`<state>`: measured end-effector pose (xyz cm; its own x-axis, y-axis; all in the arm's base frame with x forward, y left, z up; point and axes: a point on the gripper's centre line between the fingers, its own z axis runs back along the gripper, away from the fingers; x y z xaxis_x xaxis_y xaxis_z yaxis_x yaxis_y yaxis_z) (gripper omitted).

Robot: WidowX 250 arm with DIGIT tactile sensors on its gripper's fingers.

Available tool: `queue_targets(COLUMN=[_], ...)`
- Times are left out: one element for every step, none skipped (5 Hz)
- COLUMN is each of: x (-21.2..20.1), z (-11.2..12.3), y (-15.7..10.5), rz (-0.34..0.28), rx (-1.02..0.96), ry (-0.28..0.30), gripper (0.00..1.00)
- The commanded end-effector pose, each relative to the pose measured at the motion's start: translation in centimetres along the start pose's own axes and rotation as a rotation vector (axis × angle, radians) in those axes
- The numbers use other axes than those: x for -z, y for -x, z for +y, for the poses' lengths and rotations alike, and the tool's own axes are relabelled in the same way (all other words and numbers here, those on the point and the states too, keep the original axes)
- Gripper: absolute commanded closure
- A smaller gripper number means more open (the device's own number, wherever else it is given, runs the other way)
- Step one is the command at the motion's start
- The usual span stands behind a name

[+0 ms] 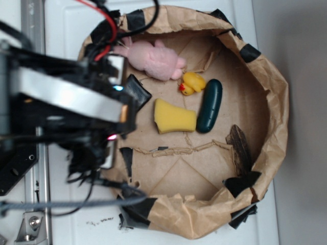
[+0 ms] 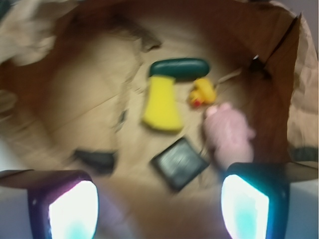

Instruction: Grab the pink bunny.

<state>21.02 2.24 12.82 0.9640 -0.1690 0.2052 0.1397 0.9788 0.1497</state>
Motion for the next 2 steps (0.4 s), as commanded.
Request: queue_targets(x=[3.1, 1.5], z=[3.6, 4.0], y=[-1.7, -3.8], rz=[0.05, -0.003], rx=[-0.015, -0.024], ry=[0.033, 0.106], gripper=[0.0, 0.0])
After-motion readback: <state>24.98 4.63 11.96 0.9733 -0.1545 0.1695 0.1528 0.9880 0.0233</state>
